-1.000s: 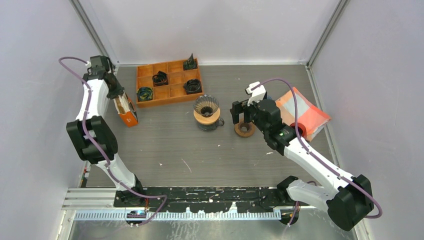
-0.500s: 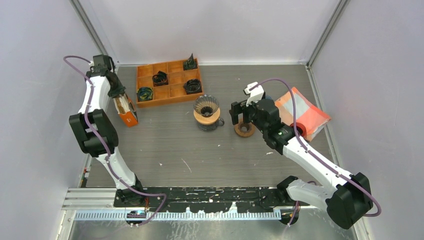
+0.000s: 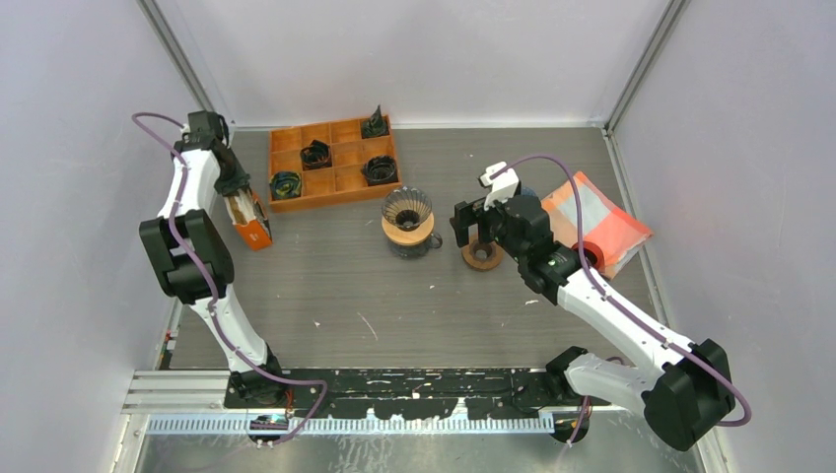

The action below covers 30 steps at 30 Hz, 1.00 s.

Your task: Place the coffee filter in the dripper

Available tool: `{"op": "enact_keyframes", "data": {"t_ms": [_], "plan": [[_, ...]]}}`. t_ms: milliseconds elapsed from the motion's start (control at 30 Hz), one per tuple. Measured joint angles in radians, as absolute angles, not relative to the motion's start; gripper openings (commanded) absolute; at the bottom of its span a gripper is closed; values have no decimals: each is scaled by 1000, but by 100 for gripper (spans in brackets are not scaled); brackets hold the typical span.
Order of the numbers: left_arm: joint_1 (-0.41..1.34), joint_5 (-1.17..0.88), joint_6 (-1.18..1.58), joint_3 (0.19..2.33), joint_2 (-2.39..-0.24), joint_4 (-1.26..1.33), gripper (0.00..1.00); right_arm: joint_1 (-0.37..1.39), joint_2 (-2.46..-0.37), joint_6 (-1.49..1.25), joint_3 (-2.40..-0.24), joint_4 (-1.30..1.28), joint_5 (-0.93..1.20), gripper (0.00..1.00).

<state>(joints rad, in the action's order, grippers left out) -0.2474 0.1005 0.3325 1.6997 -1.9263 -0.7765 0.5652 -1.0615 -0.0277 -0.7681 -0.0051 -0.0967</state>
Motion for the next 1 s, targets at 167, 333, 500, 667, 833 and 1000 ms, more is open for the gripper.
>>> {"op": "enact_keyframes", "data": {"t_ms": [167, 333, 500, 667, 833, 1000], "plan": [[-247, 100, 332, 1700, -1932, -777, 21, 566, -1069, -28, -768, -4, -90, 100], [-247, 97, 333, 1700, -1949, -777, 19, 565, -1074, -28, -768, -4, -84, 100], [-247, 93, 333, 1700, -1959, -780, 7, 566, -1074, -28, -768, -2, -80, 100], [-247, 93, 333, 1700, -1959, -781, 0, 566, -1074, -28, -768, -1, -73, 100], [-247, 94, 333, 1700, -1956, -785, 0, 565, -1074, -28, -768, -1, -65, 100], [-247, 99, 333, 1700, -1917, -810, 0, 566, -1074, -28, -768, -2, -44, 100]]}}
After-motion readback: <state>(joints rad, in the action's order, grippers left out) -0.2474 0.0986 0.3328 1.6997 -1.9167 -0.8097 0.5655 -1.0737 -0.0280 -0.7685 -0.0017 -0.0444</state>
